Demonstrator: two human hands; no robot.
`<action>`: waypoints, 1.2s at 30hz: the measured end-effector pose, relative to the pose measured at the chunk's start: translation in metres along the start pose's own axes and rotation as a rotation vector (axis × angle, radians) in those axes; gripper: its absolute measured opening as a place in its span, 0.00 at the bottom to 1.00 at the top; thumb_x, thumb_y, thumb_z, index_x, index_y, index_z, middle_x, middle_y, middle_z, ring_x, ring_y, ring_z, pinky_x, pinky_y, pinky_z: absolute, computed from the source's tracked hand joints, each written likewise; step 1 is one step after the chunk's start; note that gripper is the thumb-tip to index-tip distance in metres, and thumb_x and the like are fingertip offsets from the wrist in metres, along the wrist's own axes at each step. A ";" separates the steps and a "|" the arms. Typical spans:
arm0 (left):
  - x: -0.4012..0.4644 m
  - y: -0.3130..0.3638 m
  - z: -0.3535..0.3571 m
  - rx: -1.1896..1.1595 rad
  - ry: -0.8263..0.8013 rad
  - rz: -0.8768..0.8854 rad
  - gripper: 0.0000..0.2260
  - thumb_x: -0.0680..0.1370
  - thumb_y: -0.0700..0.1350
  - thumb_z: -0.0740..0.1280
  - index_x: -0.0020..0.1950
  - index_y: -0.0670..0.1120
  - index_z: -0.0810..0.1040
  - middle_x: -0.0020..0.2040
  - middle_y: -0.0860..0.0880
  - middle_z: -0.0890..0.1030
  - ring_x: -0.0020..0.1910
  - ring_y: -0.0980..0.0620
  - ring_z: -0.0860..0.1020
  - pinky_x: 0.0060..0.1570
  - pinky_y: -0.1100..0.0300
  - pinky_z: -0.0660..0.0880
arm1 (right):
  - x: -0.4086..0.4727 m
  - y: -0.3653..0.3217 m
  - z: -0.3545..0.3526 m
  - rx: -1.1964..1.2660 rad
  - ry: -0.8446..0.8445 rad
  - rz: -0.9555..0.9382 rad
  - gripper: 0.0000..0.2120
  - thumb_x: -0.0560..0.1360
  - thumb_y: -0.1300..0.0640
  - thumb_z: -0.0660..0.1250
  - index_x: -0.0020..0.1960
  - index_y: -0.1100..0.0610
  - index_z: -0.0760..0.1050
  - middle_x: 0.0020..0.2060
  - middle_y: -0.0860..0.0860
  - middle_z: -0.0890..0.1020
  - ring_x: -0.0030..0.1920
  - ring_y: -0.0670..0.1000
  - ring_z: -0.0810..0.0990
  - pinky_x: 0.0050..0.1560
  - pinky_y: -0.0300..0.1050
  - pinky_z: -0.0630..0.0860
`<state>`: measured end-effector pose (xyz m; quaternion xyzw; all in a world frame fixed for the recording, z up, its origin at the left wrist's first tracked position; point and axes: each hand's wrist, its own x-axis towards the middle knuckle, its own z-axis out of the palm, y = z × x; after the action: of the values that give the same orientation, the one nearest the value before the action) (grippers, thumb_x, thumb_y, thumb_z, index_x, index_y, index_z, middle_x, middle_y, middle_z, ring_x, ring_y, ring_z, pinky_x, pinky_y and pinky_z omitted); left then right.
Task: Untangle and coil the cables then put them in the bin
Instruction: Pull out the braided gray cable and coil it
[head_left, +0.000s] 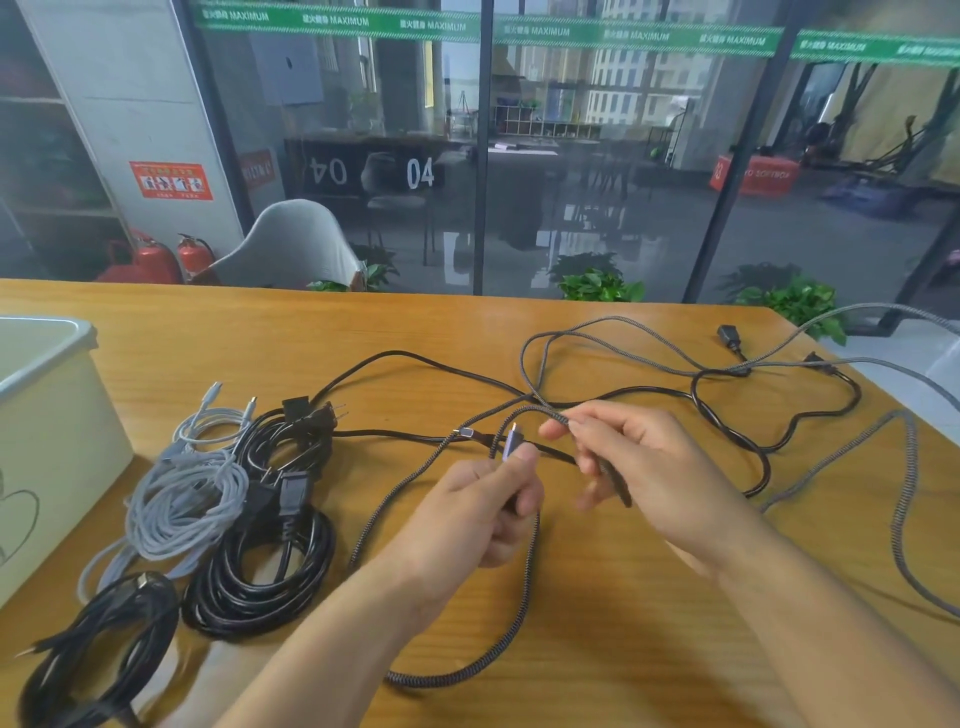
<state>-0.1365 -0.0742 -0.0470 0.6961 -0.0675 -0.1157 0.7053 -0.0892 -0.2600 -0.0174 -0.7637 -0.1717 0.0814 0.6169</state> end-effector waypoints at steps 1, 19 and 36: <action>0.001 -0.001 0.000 -0.012 0.033 0.010 0.22 0.86 0.57 0.57 0.36 0.48 0.69 0.32 0.50 0.59 0.30 0.51 0.55 0.30 0.62 0.56 | -0.001 -0.001 0.002 0.026 -0.010 -0.013 0.11 0.84 0.54 0.65 0.52 0.53 0.87 0.34 0.53 0.74 0.41 0.50 0.82 0.40 0.44 0.82; -0.001 0.002 0.004 -0.129 0.281 0.125 0.32 0.82 0.64 0.58 0.41 0.34 0.77 0.37 0.37 0.58 0.38 0.41 0.57 0.36 0.54 0.57 | -0.020 0.012 0.040 -0.368 0.073 -0.435 0.13 0.79 0.58 0.68 0.61 0.51 0.85 0.46 0.43 0.80 0.46 0.52 0.81 0.39 0.33 0.73; -0.001 0.013 -0.013 -0.492 0.294 0.126 0.17 0.86 0.53 0.58 0.39 0.47 0.67 0.33 0.48 0.67 0.30 0.49 0.65 0.36 0.54 0.61 | -0.027 0.003 0.036 -0.600 -0.479 -0.222 0.14 0.87 0.50 0.58 0.51 0.49 0.80 0.38 0.44 0.85 0.38 0.48 0.83 0.43 0.41 0.77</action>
<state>-0.1328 -0.0616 -0.0343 0.5081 0.0226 0.0177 0.8608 -0.1262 -0.2370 -0.0308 -0.8461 -0.4084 0.1363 0.3142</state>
